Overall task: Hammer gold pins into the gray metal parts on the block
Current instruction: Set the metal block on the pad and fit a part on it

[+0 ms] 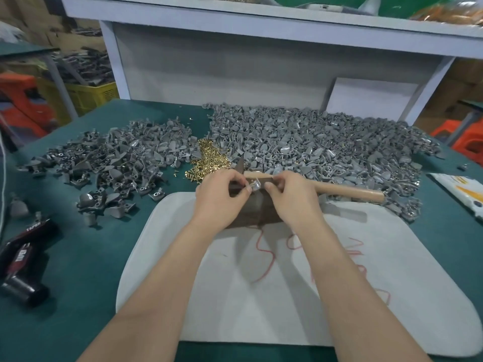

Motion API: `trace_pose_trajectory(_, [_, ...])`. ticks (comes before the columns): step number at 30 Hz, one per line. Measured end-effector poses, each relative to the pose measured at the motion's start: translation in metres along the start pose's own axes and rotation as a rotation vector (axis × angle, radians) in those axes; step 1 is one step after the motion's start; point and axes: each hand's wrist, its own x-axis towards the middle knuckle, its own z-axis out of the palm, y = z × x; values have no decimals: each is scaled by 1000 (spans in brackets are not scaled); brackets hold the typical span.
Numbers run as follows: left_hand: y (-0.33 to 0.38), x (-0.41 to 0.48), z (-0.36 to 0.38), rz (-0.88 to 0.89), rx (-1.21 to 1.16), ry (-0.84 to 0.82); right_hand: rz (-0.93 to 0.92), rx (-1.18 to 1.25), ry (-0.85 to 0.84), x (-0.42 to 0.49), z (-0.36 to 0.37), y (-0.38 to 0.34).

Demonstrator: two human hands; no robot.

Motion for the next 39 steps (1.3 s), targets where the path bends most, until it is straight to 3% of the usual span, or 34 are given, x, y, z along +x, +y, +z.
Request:
trace_pose_trajectory(4, [-7, 0, -6, 50, 1, -35, -230, 204, 117, -4, -3, 5])
trace_pose_trajectory(9, [-7, 2, -8, 71, 101, -62, -383, 272, -37, -9, 2, -4])
trace_pose_trajectory(22, [-3, -2, -7, 33, 65, -26, -329, 246, -7, -7, 9, -1])
trace_pose_trajectory(39, [-6, 0, -8, 74, 107, -43, -147, 110, -180, -2, -8, -19])
